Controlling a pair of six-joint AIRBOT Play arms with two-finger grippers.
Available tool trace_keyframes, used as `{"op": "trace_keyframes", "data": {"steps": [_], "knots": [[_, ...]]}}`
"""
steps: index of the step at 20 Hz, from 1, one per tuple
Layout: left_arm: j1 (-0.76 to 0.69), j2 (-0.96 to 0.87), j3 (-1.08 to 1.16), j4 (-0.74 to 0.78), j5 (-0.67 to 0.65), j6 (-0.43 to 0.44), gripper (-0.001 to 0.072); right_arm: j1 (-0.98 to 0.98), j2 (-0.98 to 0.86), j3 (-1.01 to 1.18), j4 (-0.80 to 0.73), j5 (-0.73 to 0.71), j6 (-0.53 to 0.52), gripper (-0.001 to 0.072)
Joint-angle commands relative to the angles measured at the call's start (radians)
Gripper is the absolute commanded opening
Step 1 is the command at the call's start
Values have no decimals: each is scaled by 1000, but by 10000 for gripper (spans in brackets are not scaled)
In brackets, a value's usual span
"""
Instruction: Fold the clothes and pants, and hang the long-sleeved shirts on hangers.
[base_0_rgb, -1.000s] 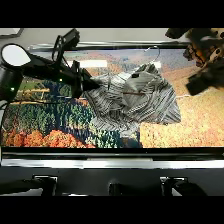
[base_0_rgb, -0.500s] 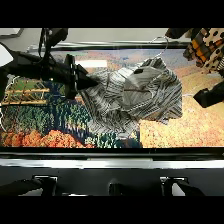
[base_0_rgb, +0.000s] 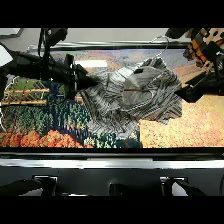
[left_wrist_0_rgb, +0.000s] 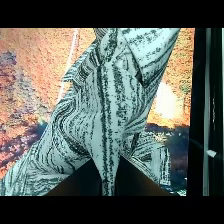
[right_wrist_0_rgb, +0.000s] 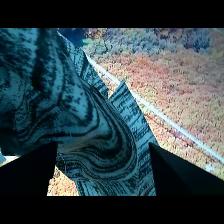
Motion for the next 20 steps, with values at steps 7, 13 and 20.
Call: {"op": "trace_keyframes", "data": {"steps": [7,13,20], "knots": [[0,1,1,0,0,0,30,-1,-88,-1,242,65,-138,297],[0,1,1,0,0,0,31,-1,-101,-1,269,150,-140,39],[2,1,1,30,90,-196,347,-2,73,-1,90,164,-44,33]]}}
